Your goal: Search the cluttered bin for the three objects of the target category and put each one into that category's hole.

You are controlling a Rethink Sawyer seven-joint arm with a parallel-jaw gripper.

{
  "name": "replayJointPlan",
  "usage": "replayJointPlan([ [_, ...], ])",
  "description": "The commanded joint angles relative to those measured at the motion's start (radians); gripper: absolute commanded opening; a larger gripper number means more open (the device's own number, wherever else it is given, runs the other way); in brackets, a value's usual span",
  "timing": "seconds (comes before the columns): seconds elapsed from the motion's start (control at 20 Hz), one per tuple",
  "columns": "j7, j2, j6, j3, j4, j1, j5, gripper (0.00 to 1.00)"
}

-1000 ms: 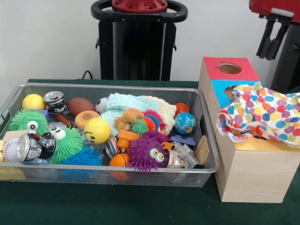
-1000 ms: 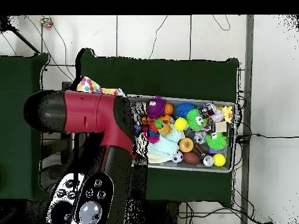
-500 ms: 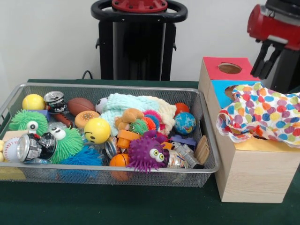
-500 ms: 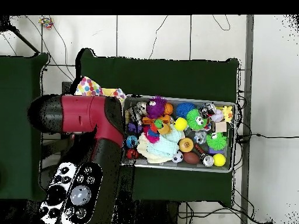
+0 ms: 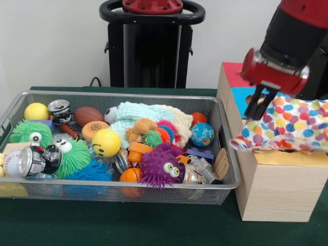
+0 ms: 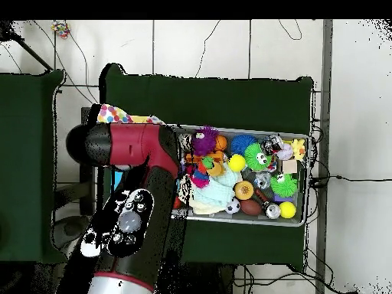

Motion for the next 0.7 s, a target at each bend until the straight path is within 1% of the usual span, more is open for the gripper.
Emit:
replayJointPlan([
  [0.05, 0.16, 0.132, -0.031, 0.038, -0.067, -0.026, -0.054, 0.0],
  [0.2, 0.194, 0.143, 0.023, -0.021, -0.111, 0.008, -0.064, 0.0],
  [0.3, 0.223, 0.161, 0.083, -0.074, -0.163, 0.036, -0.071, 0.0],
  [0.45, 0.274, 0.207, 0.162, -0.118, -0.239, 0.058, -0.045, 0.0],
  [0.6, 0.302, 0.244, 0.18, -0.149, -0.298, 0.062, -0.019, 0.0],
  [0.7, 0.301, 0.256, 0.189, -0.165, -0.311, 0.073, -0.016, 0.0],
])
